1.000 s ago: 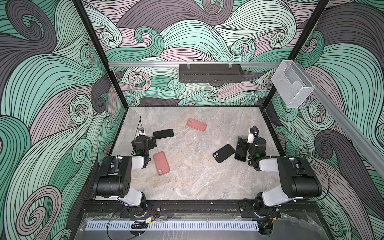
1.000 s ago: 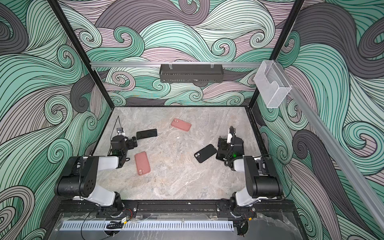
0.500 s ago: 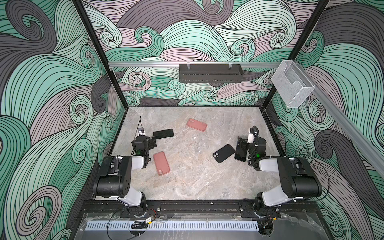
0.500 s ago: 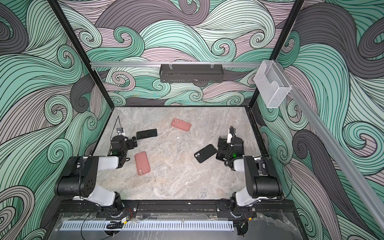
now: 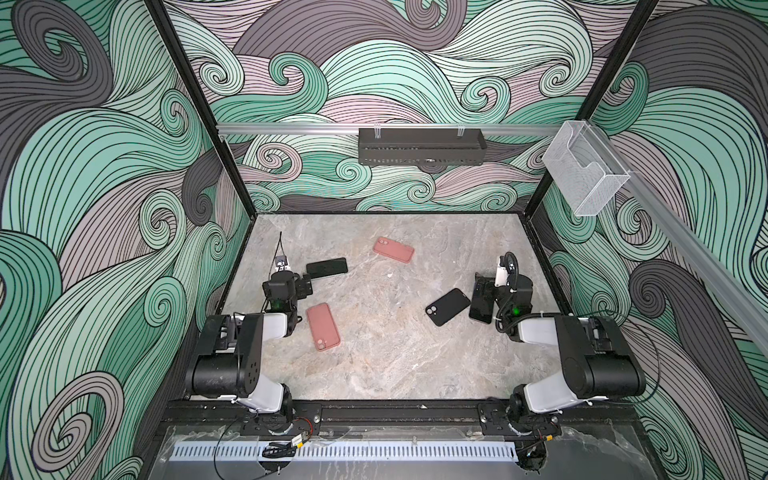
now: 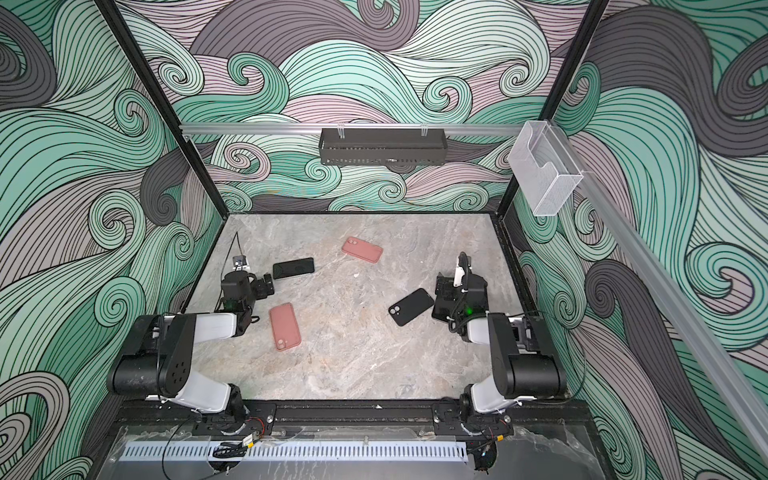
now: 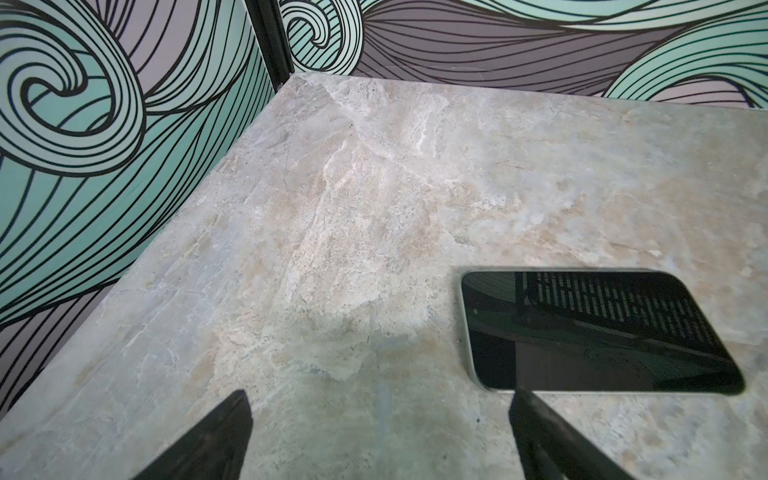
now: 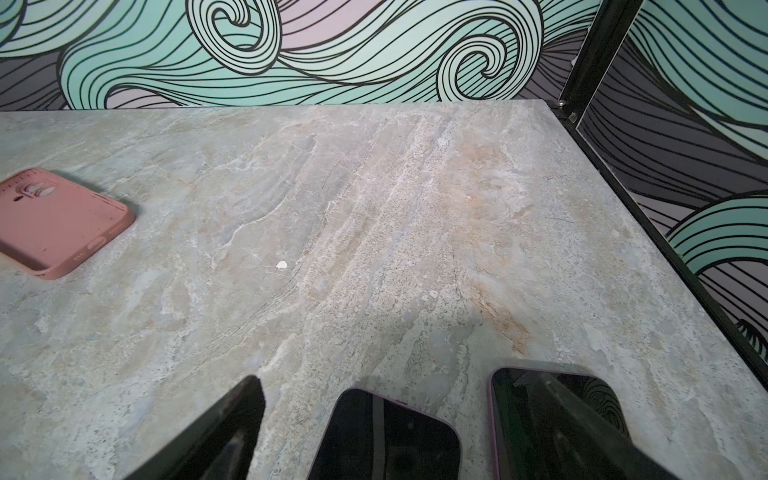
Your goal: Put the phone into the phone case
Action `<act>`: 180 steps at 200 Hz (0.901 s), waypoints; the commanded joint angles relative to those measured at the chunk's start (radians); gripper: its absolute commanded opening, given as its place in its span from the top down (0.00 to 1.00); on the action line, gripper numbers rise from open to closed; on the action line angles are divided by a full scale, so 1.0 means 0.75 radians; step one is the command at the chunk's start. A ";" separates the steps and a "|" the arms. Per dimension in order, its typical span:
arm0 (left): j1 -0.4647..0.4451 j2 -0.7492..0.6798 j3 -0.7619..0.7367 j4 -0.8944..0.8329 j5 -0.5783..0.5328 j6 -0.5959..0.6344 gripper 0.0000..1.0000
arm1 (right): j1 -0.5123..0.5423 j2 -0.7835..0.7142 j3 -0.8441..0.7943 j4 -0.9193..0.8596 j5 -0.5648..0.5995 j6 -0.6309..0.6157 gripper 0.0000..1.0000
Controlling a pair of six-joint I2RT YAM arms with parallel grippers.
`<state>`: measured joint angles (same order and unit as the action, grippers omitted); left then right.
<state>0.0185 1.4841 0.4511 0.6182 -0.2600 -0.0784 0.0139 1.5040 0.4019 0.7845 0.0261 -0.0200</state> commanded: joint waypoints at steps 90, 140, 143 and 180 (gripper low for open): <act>-0.012 -0.371 0.151 -0.486 0.052 -0.035 0.02 | 0.026 -0.363 0.112 -0.525 0.024 0.095 0.00; -0.069 -0.496 0.224 -0.642 0.099 -0.140 0.01 | 0.037 -0.552 0.179 -0.827 0.059 0.173 0.00; -0.074 -0.502 0.232 -0.661 0.099 -0.147 0.01 | 0.039 -0.559 0.189 -0.848 0.059 0.177 0.01; -0.143 -0.539 0.338 -0.898 0.216 -0.261 0.02 | 0.053 -0.600 0.272 -1.066 0.025 0.181 0.02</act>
<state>-0.0544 1.0977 0.6441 0.1051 -0.1707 -0.2012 0.0429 1.0710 0.5625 0.1402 0.0513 0.0933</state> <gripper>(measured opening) 0.986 0.986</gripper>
